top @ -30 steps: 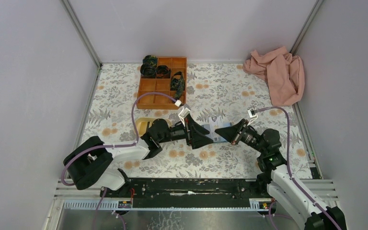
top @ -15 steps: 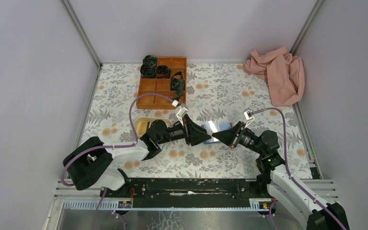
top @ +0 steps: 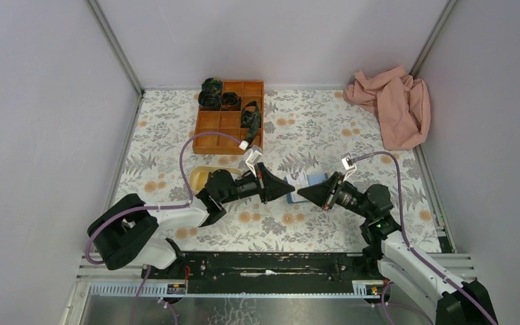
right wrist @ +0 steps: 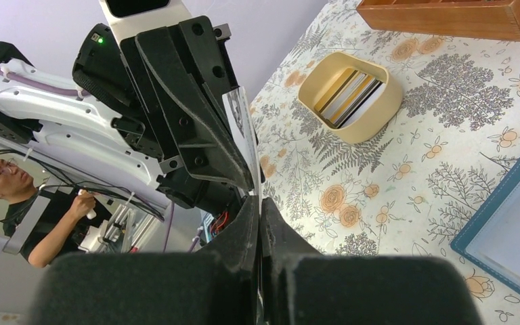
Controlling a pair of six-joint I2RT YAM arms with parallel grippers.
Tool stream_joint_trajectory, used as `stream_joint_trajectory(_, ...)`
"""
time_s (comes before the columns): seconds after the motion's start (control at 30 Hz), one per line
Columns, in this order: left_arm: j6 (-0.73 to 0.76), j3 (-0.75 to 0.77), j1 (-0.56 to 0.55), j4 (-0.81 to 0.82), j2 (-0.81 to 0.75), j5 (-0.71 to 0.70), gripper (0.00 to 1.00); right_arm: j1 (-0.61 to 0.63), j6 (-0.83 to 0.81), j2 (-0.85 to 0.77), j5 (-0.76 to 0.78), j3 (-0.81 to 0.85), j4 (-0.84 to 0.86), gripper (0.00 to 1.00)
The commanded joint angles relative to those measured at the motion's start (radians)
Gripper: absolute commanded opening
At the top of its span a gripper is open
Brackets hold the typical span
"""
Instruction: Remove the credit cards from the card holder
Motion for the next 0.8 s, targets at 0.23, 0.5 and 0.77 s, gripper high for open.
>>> stream_joint_trajectory(0.23, -0.02, -0.006, 0.01, 0.12, 0.0, 0.042, 0.1, 0.033, -0.015, -0.013, 0.009, 0.01, 0.023, 0.11)
stream_joint_trajectory(0.5, -0.101, -0.024, 0.03, 0.231, 0.035, 0.068, 0.17, 0.06, 0.003, -0.017, 0.046, 0.003, 0.049, 0.0)
stream_joint_trajectory(0.77, -0.218, -0.041, 0.07, 0.369, 0.066, 0.118, 0.19, 0.122, 0.003, 0.051, 0.102, -0.006, 0.133, 0.0)
